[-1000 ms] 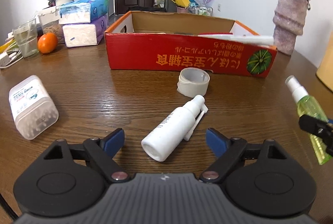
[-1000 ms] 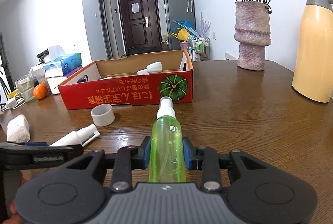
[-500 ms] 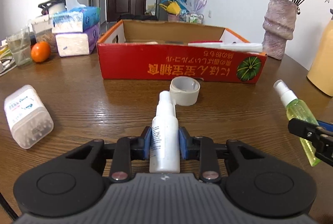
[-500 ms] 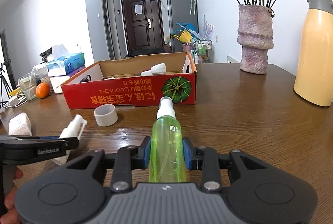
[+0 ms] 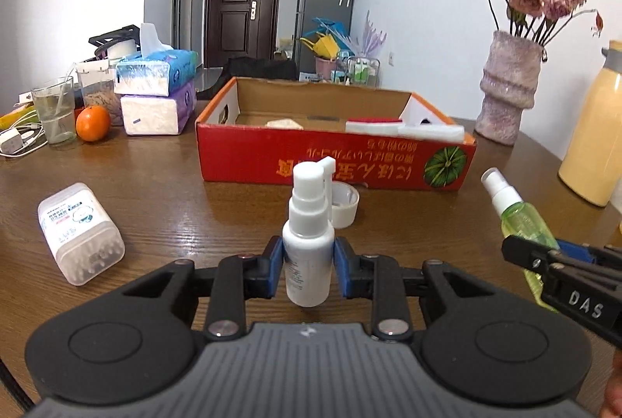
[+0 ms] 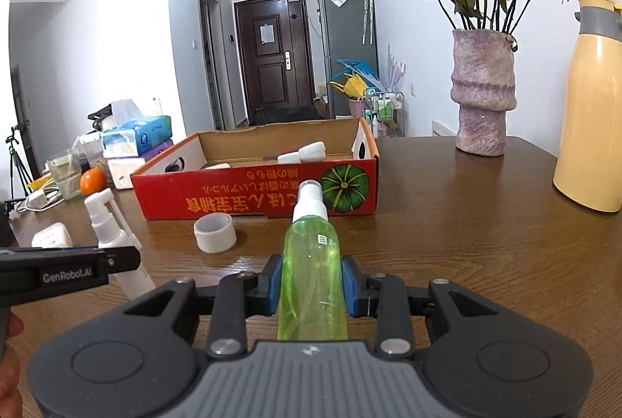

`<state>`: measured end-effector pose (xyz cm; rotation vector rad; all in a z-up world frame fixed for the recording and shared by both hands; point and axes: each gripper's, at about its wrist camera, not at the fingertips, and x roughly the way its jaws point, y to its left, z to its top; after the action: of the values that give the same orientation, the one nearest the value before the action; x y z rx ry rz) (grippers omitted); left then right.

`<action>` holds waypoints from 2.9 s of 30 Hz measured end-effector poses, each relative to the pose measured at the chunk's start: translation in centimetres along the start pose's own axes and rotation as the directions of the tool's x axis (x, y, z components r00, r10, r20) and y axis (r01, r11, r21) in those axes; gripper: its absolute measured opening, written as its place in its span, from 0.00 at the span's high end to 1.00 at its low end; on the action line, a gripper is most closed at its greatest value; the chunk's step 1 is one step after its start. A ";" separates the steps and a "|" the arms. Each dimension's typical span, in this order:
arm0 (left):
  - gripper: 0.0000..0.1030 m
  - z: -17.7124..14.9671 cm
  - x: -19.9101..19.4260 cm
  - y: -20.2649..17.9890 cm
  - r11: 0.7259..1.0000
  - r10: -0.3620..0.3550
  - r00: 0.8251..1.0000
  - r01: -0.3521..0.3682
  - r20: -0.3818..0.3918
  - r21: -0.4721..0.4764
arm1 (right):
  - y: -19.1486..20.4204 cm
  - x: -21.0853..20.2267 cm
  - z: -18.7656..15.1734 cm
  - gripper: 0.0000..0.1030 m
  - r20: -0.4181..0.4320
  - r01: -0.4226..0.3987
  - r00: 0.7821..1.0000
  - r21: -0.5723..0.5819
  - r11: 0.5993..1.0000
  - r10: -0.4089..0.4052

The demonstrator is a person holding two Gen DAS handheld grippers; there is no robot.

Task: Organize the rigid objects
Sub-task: 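Carry the white and green spray bottles with both tools into the box, then open both tools to drop the two spray bottles into the box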

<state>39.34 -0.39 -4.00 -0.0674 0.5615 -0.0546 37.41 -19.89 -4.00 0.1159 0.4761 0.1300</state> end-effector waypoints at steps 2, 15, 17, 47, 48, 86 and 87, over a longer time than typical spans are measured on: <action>0.72 0.4 -0.3 0.0 1.000 -0.004 1.000 0.004 0.008 -0.008 | 0.1 -0.1 0.3 0.71 0.005 -0.002 1.000 0.000 1.000 0.002; 0.72 4.9 -0.3 0.7 0.997 -0.008 0.998 0.013 0.068 -0.074 | 1.6 0.6 3.5 0.71 0.054 -0.025 0.998 -0.018 1.000 0.026; 0.72 5.5 0.0 0.7 0.997 -0.004 0.997 0.010 0.073 -0.081 | 1.7 0.9 3.9 0.71 0.059 -0.026 0.998 -0.012 1.000 0.027; 0.72 11.7 7.7 2.1 0.987 0.015 0.993 0.004 0.115 -0.162 | 3.5 10.1 9.1 0.71 0.074 -0.066 0.995 -0.003 0.998 0.066; 0.72 11.9 8.0 2.1 0.987 0.017 0.993 0.002 0.115 -0.162 | 3.5 10.5 9.2 0.71 0.072 -0.065 0.995 -0.005 0.998 0.065; 0.72 16.5 17.7 5.1 0.984 0.100 0.992 -0.087 0.079 -0.153 | 5.6 22.2 13.2 0.71 0.017 -0.049 0.999 -0.034 0.998 0.050; 0.72 16.5 17.6 5.0 0.985 0.097 0.992 -0.084 0.079 -0.148 | 5.7 22.2 13.2 0.71 0.014 -0.049 0.999 -0.037 0.998 0.050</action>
<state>63.19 4.14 0.19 -0.1840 0.4816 0.0772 62.52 -11.99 -1.54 0.0931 0.4556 0.1860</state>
